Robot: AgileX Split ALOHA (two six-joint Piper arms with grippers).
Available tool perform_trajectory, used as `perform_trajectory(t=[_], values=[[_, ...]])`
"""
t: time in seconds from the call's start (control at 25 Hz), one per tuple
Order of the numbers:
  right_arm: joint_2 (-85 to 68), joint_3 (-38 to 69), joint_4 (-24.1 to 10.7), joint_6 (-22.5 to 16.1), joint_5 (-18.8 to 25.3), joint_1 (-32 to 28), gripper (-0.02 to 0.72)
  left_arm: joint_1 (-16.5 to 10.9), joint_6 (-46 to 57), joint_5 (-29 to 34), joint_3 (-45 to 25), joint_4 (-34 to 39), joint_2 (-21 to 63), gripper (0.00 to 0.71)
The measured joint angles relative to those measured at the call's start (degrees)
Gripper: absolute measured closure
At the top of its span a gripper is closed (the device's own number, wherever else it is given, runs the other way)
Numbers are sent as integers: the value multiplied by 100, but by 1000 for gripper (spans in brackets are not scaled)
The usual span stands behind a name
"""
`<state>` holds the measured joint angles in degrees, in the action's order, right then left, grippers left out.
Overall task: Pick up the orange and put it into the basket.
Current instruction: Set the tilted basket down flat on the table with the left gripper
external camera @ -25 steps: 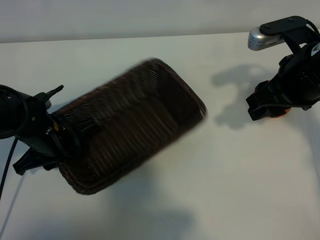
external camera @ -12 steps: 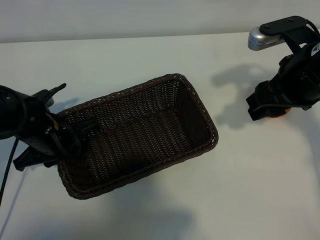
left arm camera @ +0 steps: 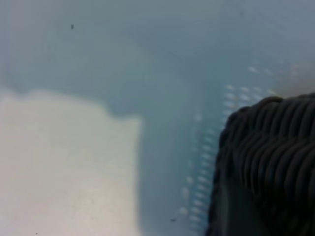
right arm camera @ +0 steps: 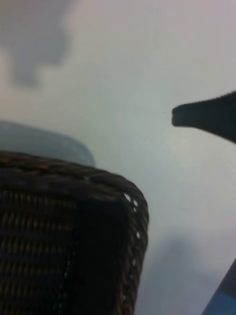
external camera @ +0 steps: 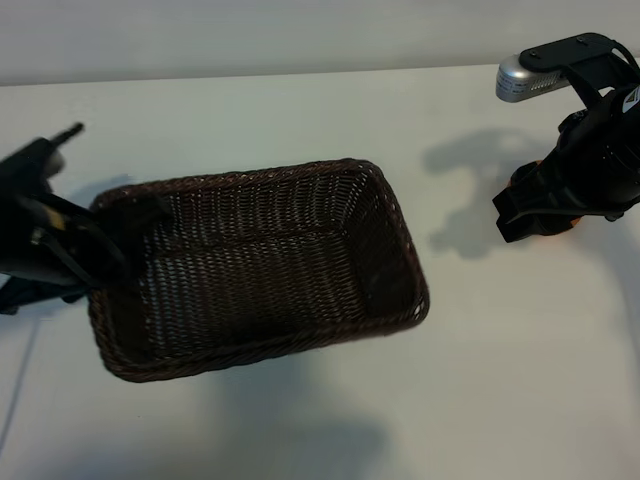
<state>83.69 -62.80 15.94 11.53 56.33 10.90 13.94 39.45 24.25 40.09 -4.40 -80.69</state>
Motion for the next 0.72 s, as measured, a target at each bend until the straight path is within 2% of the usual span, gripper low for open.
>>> perform_trajectory(t=[0.24,0.44,0.56,0.72], values=[[0,0,0,0,0,0,170,-602,-1551,274,-11,-1152,462,387],[0,0,0,0,1,0,171,-965,-2617,346,-19,-2061,633,387],[0,0,0,0,6,0,172,-1109,-3124,421,4,-2434,613,387],[0,0,0,0,6,0,171,-1141,-3471,501,239,-2565,403,387]])
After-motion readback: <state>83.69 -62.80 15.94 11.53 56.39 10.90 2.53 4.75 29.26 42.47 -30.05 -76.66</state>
